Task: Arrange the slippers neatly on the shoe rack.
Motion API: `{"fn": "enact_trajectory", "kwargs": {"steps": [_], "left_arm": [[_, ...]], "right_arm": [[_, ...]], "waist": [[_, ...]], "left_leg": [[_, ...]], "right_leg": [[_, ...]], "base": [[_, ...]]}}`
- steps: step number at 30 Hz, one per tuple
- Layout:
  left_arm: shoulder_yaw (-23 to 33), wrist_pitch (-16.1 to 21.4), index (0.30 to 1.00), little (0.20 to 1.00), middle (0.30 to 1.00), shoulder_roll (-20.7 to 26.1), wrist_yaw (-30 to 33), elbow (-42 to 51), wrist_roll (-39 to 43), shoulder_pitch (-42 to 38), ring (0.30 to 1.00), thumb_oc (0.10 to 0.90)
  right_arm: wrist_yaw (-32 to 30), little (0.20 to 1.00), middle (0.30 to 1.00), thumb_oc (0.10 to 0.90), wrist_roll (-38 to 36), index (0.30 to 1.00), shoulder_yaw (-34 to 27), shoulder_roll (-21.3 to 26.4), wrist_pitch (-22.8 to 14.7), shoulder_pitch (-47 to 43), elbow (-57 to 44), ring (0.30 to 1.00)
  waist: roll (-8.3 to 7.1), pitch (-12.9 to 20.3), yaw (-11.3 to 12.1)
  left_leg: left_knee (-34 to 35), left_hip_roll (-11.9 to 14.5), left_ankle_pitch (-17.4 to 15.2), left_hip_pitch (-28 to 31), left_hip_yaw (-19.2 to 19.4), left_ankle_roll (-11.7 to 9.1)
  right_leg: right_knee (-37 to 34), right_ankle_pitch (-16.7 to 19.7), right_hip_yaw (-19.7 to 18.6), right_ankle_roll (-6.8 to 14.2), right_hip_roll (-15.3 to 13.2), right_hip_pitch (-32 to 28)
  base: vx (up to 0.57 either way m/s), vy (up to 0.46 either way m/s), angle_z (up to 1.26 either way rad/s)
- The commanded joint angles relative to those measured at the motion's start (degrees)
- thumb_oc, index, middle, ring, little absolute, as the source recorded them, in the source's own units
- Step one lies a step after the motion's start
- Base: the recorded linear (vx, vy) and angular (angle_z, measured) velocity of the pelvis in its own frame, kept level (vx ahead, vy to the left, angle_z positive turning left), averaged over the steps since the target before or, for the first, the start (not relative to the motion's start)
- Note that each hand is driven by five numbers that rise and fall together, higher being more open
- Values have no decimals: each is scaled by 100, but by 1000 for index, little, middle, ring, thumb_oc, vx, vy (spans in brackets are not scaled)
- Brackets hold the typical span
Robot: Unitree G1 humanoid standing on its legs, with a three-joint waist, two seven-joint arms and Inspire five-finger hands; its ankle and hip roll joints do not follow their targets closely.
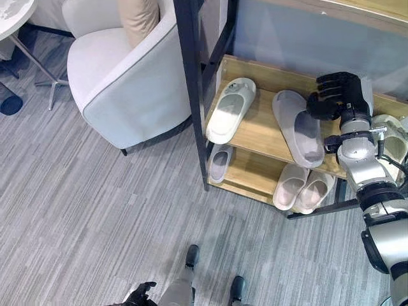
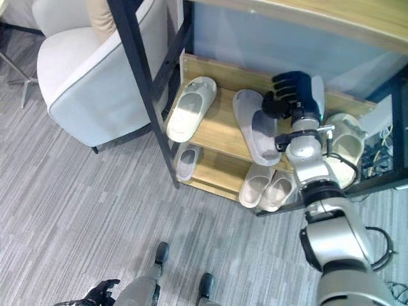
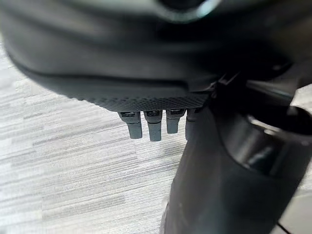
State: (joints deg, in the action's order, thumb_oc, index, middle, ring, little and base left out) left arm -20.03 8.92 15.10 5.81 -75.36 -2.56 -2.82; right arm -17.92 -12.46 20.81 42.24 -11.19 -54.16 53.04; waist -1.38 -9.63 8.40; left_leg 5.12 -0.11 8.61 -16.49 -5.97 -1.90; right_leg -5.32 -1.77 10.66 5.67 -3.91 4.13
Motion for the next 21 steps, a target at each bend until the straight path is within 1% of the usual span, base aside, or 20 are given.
{"fn": "enact_trajectory", "kwargs": {"steps": [1, 4, 5, 7, 8, 9, 14, 18, 21], "left_arm": [[-155, 41, 900, 900, 900, 172, 136, -277, 55, -117, 900, 800], [-139, 23, 900, 900, 900, 161, 129, -313, 33, -97, 900, 800], [-78, -25, 900, 900, 900, 108, 66, -406, 66, -237, 900, 800], [-84, -16, 900, 900, 900, 94, 74, -408, 34, -240, 900, 800], [-76, -4, 900, 900, 900, 79, 86, -390, 33, -136, 900, 800], [-40, -15, 900, 900, 900, 62, 131, -414, 21, 6, 900, 800], [18, -51, 900, 900, 900, 89, 103, -410, -50, -2, 900, 800], [62, -57, 900, 900, 900, 86, 91, -393, -64, -36, 900, 800], [82, -57, 900, 900, 900, 66, 64, -369, -73, -27, 900, 800]], "right_arm": [[-173, 300, 300, 400, 52, 300, 201, 282, -396, -552, -44, 300], [-142, 300, 300, 400, 106, 300, 205, 212, -367, -455, 8, 300], [-147, 300, 300, 400, 195, 300, 258, 125, -358, -363, -233, 300], [-141, 300, 300, 400, 263, 300, 244, 143, -307, -337, -225, 300], [-176, 312, 312, 408, 301, 312, 181, 170, -276, -285, -202, 312], [-240, 900, 900, 800, 421, 900, 98, 280, -263, -140, -288, 900], [-417, 900, 900, 800, 511, 900, -244, 457, -323, 176, -797, 900], [-384, 900, 900, 800, 603, 900, -316, 546, -313, 361, -1063, 900], [-288, 900, 900, 800, 662, 900, -342, 526, -289, 553, -1127, 900]], "waist": [[-209, 184, 82], [-219, 172, 73], [-228, 164, 19], [-229, 170, -5], [-233, 189, 6], [-249, 199, 6], [-267, 206, -21], [-290, 237, -49], [-315, 254, -68]], "left_leg": [[-12, 20, -563, 371, 259, -285], [-12, 26, -565, 377, 247, -282], [-12, 31, -572, 381, 263, -281], [-12, 33, -587, 392, 271, -276], [-12, 30, -601, 399, 272, -271], [-12, 24, -618, 421, 273, -250], [-12, 17, -659, 510, 290, -217], [-12, 14, -679, 550, 319, -206], [-12, 19, -689, 579, 331, -200]], "right_leg": [[32, 151, -257, 334, -294, 304], [32, 149, -250, 334, -295, 304], [32, 157, -266, 340, -294, 311], [32, 151, -271, 338, -291, 310], [32, 145, -269, 338, -293, 306], [32, 133, -280, 334, -294, 280], [32, 135, -298, 337, -318, 223], [32, 142, -317, 337, -333, 204], [32, 140, -323, 327, -332, 184]], "base": [[-5, -1, 5], [-12, 3, 6], [-18, 10, 8], [-9, 9, 2], [0, 0, 0], [0, 0, 0], [0, 0, 0], [0, 0, 0], [0, 0, 0]]}}
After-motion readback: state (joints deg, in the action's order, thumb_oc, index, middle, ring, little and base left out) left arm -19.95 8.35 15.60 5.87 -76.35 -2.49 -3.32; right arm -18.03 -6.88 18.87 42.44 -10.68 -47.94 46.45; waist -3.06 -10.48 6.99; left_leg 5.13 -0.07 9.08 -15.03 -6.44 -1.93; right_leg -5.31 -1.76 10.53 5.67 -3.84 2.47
